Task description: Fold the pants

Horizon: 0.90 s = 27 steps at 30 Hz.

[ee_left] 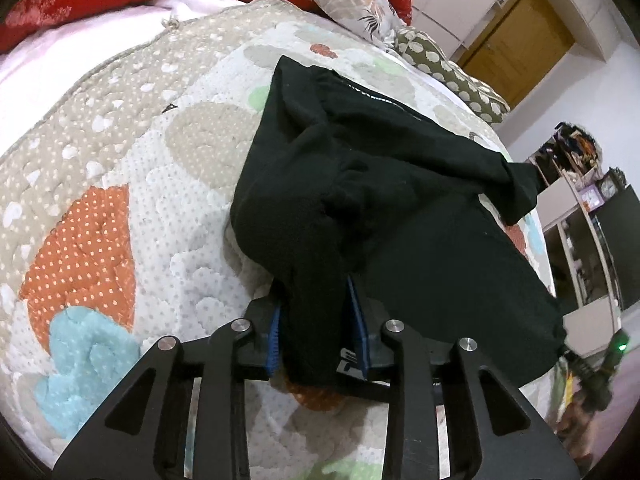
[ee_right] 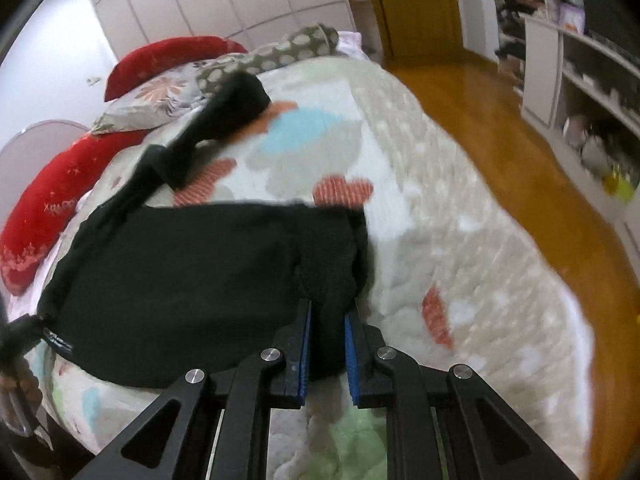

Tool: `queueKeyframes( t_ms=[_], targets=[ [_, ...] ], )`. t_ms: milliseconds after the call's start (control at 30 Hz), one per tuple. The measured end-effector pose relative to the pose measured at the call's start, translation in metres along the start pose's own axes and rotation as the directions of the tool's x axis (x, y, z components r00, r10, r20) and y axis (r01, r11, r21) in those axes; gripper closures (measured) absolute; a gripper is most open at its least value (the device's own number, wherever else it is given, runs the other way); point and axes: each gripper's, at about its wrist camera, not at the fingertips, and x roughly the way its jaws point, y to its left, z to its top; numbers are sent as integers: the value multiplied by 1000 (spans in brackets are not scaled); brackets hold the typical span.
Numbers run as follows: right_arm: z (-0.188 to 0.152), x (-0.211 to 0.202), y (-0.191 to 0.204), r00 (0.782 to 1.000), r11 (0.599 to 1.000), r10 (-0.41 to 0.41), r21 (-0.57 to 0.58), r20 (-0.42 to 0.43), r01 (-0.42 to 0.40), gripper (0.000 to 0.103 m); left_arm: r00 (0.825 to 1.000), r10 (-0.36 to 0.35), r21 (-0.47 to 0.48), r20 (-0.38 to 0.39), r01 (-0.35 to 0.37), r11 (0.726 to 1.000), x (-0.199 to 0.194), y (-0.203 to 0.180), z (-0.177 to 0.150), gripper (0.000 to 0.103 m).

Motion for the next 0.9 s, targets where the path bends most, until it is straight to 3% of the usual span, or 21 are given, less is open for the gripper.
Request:
queueKeyframes(
  t_ms=[167, 333, 500, 667, 700, 767, 833, 900],
  targets=[
    [8, -20, -3, 999, 999, 32, 1, 37, -32, 89, 1000, -18, 37, 15, 18, 999, -12, -5, 0, 84],
    [13, -58, 6, 993, 996, 89, -17, 80, -88, 89, 999, -41, 32, 18, 40, 999, -30, -6, -4, 86],
    [10, -56, 14, 996, 995, 82, -50, 34, -81, 89, 999, -32, 28, -18, 33, 999, -38, 7, -14, 85],
    [-2, -13, 1, 996, 999, 50, 22, -79, -48, 86, 998, -27, -83, -55, 22, 996, -28, 25, -22, 75],
    [-1, -16, 1, 996, 998, 59, 35, -69, -56, 84, 999, -3, -66, -53, 0, 998, -33, 23, -21, 73],
    [8, -26, 3, 999, 1000, 23, 20, -34, -22, 69, 998, 61, -29, -21, -62, 998, -46, 19, -16, 56],
    [22, -37, 8, 999, 1000, -27, -16, 21, 27, 61, 992, 116, -36, 48, -114, 993, -63, 20, -12, 51],
    [34, -40, 14, 999, 1000, -8, -28, 48, 10, 59, 988, 121, -47, 96, -116, 992, -75, 22, -4, 44]
  ],
)
